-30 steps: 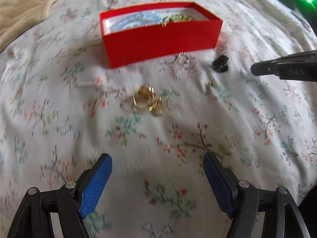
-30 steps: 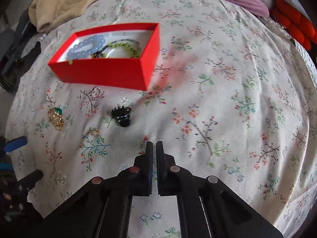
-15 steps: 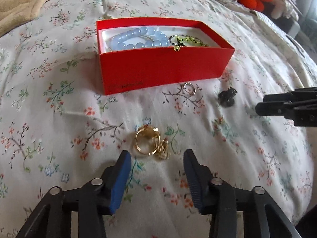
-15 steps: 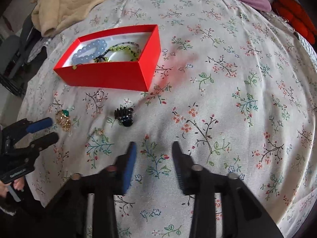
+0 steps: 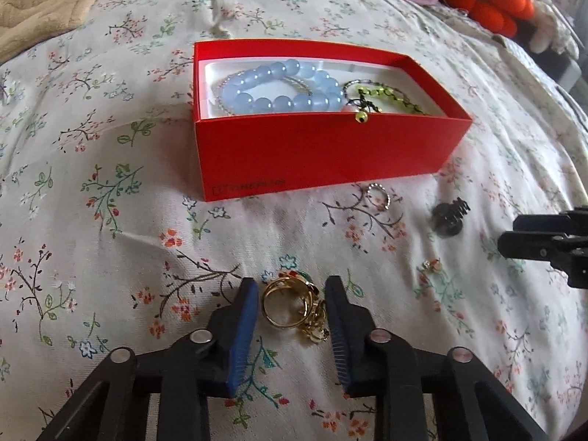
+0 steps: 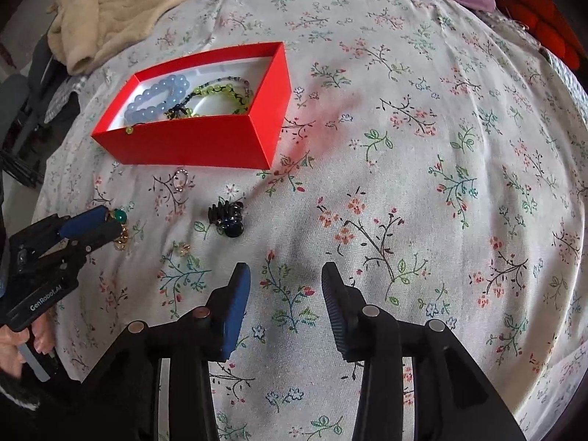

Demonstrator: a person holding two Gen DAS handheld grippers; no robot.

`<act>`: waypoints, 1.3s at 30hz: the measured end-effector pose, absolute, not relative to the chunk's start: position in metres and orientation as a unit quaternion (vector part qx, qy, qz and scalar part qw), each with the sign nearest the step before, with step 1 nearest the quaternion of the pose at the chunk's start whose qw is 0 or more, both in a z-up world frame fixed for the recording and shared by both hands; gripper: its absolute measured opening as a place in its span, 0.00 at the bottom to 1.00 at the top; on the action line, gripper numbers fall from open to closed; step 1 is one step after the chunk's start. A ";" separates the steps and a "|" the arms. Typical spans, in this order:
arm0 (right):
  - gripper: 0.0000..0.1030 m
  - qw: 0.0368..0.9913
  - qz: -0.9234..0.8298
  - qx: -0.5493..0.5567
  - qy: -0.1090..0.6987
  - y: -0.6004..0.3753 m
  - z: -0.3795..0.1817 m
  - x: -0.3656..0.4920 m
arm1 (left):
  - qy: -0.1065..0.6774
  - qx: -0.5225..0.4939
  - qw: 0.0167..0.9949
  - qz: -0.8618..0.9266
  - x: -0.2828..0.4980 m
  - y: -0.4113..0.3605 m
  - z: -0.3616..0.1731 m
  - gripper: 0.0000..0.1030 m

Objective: Organize jewelry
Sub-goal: 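Grasp a gold ring with the left tool while the right tool grasps the black hair clip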

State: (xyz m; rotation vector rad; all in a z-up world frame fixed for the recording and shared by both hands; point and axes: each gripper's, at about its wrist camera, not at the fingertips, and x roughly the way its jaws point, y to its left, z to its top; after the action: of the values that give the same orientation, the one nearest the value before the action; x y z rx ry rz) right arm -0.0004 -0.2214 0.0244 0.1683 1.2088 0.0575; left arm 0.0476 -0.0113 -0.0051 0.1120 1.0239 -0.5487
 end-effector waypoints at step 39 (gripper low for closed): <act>0.00 0.814 0.026 0.083 0.574 -0.187 0.019 0.041 | 0.509 -0.090 0.827 -0.223 0.049 0.063 0.012 0.22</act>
State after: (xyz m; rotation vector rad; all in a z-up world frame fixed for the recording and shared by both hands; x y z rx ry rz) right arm 0.0408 -0.1872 0.0189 0.1775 1.2260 0.0546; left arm 0.0495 0.0627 0.0125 -0.1907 1.0811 -0.4738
